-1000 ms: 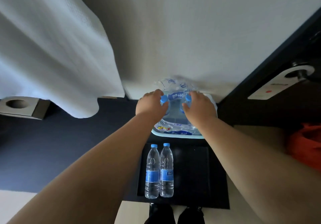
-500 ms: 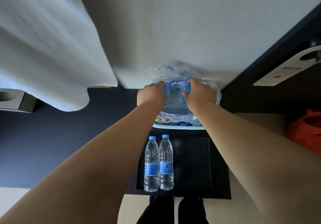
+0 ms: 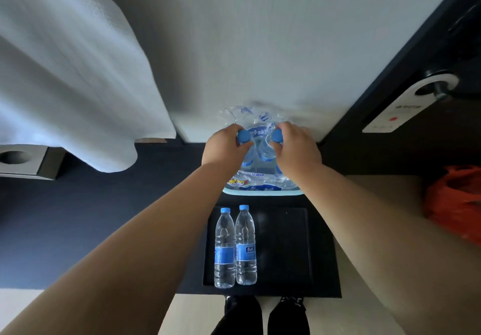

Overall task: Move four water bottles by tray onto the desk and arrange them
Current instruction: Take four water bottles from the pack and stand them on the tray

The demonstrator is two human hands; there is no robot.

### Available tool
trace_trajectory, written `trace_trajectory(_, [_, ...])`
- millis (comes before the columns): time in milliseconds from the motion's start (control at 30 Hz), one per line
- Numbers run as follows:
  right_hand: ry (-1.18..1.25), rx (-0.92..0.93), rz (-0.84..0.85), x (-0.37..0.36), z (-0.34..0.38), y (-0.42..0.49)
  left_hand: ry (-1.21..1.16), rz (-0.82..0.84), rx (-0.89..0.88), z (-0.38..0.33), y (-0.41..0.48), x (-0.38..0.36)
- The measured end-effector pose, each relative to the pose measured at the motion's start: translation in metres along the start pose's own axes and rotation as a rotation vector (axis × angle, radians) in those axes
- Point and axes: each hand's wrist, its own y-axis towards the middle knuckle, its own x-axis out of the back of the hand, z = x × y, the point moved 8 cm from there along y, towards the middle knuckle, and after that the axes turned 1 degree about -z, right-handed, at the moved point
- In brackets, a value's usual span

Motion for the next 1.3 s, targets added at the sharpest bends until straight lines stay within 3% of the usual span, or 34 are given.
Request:
trace_trajectory(400, [0.243,0.193,-0.100,0.128,0.055,-0.042,-0.042,-0.131,-0.125,-0.088,-0.060,0.089])
trace_trajectory(700, [0.234,0.227,-0.105,0.155,0.042,-0.086,-0.103,-0.141,-0.133,-0.112,-0.103,0.083])
trace_trajectory(900, [0.234,0.151,-0.059,0.131,0.010,-0.121,-0.014,-0.079,-0.093,-0.105,-0.128,0.048])
trace_trajectory(1300, [0.217,-0.036,0.249,0.000,-0.057,-0.169,0.011,0.176,0.191,-0.009,-0.173,-0.070])
